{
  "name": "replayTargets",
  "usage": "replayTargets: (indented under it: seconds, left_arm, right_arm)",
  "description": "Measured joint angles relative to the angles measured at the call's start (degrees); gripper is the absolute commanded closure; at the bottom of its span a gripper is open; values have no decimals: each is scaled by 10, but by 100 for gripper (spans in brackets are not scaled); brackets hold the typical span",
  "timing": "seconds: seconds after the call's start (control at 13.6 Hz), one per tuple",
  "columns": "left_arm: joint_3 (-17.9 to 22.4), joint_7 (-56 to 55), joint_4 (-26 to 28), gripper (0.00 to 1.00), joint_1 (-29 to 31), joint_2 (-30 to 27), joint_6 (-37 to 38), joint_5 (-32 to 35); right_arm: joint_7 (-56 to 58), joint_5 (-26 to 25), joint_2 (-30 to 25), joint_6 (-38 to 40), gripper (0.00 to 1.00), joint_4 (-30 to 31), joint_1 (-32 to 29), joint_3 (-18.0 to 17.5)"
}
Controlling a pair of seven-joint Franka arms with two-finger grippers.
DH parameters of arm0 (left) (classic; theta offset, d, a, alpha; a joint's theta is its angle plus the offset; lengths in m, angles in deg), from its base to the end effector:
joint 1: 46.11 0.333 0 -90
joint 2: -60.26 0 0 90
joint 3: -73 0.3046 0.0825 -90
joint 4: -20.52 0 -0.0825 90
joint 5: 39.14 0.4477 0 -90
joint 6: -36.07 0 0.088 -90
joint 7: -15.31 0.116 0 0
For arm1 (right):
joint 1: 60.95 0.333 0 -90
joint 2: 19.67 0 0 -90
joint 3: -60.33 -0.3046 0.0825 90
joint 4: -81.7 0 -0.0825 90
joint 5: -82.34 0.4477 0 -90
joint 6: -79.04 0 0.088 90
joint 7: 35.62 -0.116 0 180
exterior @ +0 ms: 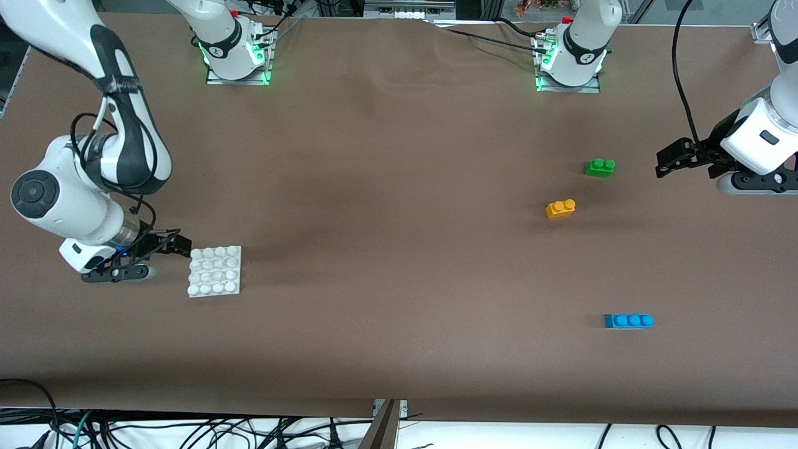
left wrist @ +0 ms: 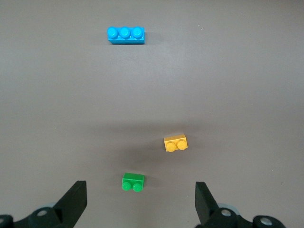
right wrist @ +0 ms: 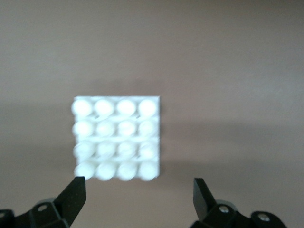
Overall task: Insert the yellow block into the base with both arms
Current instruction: 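Reach the right gripper down to the white base plate, then grasp the edge of the white base plate with the right gripper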
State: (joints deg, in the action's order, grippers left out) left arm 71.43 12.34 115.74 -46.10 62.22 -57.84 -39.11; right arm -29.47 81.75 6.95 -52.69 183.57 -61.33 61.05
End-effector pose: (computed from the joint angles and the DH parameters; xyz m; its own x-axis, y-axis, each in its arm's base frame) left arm 0.6284 -0.0169 0.5397 0.9981 0.0246 -0.0570 0.0245 -0.9997 -0.0025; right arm 0.7063 -0.0134 0.2435 0.9938 0.0965 0.0547 0.0956 -0.9952 0.0197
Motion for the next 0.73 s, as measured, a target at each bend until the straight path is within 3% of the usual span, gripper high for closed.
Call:
replayTargets:
  seconds: [0.37, 0.73]
  left_arm:
    - [0, 0, 0, 0, 0, 0, 0, 0]
    - [0, 0, -1, 0, 0, 0, 0, 0]
  right_arm:
    - [10, 12, 59, -62, 0, 1, -13, 0]
    - [10, 24, 78, -92, 0, 0, -13, -3]
